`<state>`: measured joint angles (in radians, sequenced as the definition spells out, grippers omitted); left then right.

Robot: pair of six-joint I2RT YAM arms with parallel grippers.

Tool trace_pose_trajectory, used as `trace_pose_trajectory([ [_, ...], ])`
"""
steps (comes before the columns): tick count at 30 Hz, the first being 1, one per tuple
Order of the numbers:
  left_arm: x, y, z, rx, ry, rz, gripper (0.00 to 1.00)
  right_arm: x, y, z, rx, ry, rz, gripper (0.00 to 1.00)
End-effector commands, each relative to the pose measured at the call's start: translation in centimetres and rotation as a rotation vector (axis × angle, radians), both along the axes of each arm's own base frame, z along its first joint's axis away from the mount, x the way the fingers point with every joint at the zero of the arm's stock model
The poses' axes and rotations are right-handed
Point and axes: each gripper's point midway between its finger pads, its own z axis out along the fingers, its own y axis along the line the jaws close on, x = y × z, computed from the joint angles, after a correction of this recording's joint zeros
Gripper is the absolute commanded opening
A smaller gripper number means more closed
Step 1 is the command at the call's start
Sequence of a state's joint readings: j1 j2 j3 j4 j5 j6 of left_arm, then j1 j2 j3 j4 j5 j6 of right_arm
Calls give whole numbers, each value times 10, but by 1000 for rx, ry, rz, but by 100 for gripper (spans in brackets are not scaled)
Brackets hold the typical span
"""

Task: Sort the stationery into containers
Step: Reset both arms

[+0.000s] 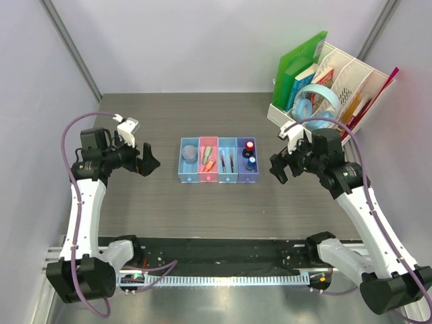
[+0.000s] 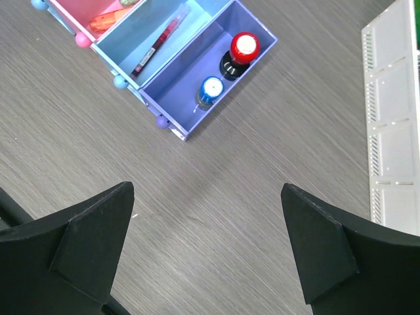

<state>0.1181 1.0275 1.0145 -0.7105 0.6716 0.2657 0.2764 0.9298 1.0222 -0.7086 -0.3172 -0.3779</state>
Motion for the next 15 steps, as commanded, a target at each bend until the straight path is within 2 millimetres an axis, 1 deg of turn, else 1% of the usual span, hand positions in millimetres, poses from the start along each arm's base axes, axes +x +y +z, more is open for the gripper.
trace_pose_trajectory([
  [1,8,-3,19,-75,-70,-30,100,6,9,-7,43,18,22,100],
  [4,8,-3,20,-79,-78,-31,100,6,9,-13,37,32,21,100],
  [15,11,-3,14,-92,-64,-21,100,5,11,-18,39,37,36,100],
])
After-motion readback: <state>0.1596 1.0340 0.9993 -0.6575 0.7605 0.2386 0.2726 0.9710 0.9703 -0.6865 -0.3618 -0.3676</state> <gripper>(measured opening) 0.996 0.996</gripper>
